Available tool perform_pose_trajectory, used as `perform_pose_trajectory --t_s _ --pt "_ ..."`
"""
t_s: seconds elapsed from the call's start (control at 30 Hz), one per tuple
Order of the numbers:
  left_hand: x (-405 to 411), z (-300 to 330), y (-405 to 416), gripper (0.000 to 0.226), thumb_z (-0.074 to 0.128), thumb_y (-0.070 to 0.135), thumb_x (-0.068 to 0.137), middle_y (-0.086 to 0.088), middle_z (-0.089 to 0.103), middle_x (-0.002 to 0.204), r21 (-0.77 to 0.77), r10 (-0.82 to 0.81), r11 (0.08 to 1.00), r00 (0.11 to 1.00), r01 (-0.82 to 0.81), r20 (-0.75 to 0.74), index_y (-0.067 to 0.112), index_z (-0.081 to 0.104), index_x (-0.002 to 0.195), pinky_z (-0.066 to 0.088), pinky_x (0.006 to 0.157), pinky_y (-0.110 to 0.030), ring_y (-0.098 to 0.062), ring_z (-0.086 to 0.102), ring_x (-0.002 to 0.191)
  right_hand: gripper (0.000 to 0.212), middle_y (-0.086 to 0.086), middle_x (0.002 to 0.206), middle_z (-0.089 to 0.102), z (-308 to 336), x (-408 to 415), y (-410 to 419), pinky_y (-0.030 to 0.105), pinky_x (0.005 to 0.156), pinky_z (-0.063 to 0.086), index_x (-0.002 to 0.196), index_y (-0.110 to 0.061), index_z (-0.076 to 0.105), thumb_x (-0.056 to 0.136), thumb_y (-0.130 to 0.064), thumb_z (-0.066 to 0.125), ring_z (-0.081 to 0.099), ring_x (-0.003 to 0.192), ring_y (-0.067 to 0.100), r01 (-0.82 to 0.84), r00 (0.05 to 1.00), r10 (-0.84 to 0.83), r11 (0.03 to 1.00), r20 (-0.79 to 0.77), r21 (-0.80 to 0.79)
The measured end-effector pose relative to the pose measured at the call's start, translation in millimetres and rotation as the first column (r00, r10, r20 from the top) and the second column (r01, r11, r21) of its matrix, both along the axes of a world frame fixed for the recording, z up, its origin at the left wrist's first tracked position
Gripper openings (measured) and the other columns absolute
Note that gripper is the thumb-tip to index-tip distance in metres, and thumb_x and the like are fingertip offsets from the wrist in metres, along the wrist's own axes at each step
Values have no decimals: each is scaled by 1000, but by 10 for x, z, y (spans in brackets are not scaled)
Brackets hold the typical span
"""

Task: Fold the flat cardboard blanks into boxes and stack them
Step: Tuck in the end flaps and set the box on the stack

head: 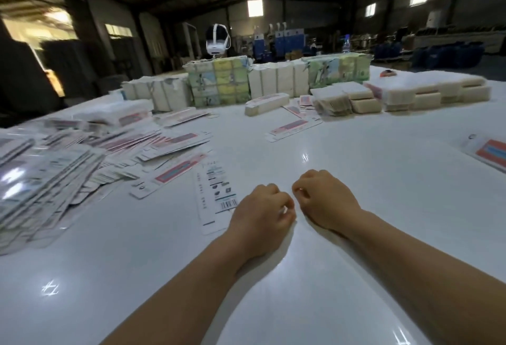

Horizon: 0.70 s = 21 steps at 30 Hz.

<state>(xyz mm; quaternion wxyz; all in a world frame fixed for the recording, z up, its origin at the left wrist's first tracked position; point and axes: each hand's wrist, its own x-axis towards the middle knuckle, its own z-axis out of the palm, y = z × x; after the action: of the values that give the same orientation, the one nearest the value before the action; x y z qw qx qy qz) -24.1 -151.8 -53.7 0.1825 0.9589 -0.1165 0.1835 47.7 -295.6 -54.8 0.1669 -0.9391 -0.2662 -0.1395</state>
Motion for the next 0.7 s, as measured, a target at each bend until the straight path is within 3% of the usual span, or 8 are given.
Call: perform_pose_trajectory --t_s 0.1,0.2,0.27,0.33,0.4,0.47,0.6,0.7 --pt "-14 65 9 20 55 30 90 4 60 101 -105 19 994 997 -27 -77 21 67 104 44 82 -31 -12 52 95 28 -1 98 60 -14 0 -36 32 78 45 86 -16 67 95 -19 40 50 94 18 -8 1000 8 1000 -13 11" --pt "151 314 300 27 54 40 88 3 61 106 -198 268 938 957 -285 -110 22 62 107 45 80 -32 -17 57 97 28 -4 105 61 -15 9 -62 34 83 45 96 -17 69 96 -20 41 49 98 17 -17 999 18 999 -28 50" --pt "261 452 657 52 50 59 84 -1 59 117 -51 535 829 816 -557 -219 20 53 118 43 82 -34 -23 55 107 28 -6 106 61 -16 11 -67 33 84 45 99 -18 70 96 -20 42 50 101 18 -20 999 22 997 -30 75" --pt "277 471 1009 82 46 79 73 -6 54 128 78 693 694 636 -715 -338 19 47 129 42 92 -40 -30 50 117 28 -6 105 61 -27 5 -64 33 83 45 98 -18 70 96 -19 43 51 101 18 -24 999 26 996 -28 83" --pt "267 408 1235 103 39 91 63 -11 50 132 152 730 639 533 -754 -428 12 49 129 41 98 -45 -33 46 120 28 -8 105 61 -29 6 -54 32 82 44 98 -20 71 96 -19 43 51 101 17 -23 999 25 996 -27 82" --pt "302 343 1298 115 36 95 57 -14 46 135 228 743 630 492 -742 -454 5 49 128 37 101 -46 -33 41 122 28 -9 106 61 -20 12 -46 30 81 43 99 -22 70 96 -18 43 49 101 16 -16 1000 18 997 -26 77" --pt "425 368 1194 101 47 89 60 -14 47 134 294 731 657 490 -694 -475 10 54 122 36 102 -45 -33 41 123 27 -8 103 61 -13 13 -38 32 80 44 97 -22 70 96 -18 43 49 98 16 -14 1000 16 996 -24 82" --pt "476 428 1127 79 60 71 72 -17 53 131 172 635 705 503 -688 -586 9 57 120 40 102 -47 -35 47 123 28 -8 101 62 -10 13 -45 32 80 44 96 -21 70 95 -16 43 49 98 15 -18 999 21 996 -27 82"
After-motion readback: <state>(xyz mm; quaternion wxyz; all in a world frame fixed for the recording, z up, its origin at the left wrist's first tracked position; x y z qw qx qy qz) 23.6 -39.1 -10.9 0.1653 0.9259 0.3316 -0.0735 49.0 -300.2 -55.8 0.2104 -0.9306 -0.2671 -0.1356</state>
